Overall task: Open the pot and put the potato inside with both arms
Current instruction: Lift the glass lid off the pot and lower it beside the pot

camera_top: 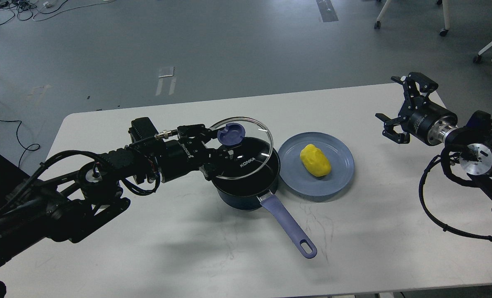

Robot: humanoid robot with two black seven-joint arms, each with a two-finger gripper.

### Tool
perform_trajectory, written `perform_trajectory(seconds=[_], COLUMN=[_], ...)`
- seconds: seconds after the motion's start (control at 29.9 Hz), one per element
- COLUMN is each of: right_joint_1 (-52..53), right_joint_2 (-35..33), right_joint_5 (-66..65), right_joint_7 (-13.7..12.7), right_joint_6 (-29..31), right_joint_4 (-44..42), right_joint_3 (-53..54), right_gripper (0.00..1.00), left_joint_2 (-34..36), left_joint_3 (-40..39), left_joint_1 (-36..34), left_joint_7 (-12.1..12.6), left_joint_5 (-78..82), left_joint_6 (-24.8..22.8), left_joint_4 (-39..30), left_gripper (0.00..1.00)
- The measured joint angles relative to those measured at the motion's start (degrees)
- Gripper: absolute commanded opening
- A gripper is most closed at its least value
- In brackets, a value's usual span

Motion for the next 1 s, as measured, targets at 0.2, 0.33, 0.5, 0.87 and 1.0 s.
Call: perform_trajectory(seconds=[0.2, 0.33, 0.5, 0.87, 1.0], right_joint_1=[0.5, 0.7, 1.0, 1.2, 1.2], right_joint_2=[-0.2, -0.1, 0.1, 0.2, 0.2], right_joint_5=[0.0, 0.0, 0.0, -0.1, -0.1], right_joint_7=[0.0, -0.1, -0.1, -0.3, -0.3], right_joint_6=[0.0, 0.0, 0.0, -0.1, -0.2], right_joint_4=[-0.1, -0.2, -0.3, -0.4, -0.4], right_joint_3=[0.0, 0.0, -0.1, -0.3, -0.3], right_gripper=[1.00, 1.00, 1.00, 1.00, 1.00], left_joint_2=[6.3, 10.7, 15.1, 17.0, 16.0], left_joint_3=[-1.3, -2.0, -1.5, -1.4, -1.4], left_joint_1=[-0.5, -0.1, 1.9, 14.1, 16.5], left_joint_7=[0.0, 0.0, 0.0, 0.0, 0.0], left_joint_5=[-0.9, -5.1, -9.0, -10.3, -12.0], left_joint_6=[2.8, 4.8, 8.9, 14.1, 14.1], left_joint_4=[-2.3, -2.6, -2.4, 2.2, 5.1], left_gripper=[0.40, 0.40, 0.40, 0.40, 0.41])
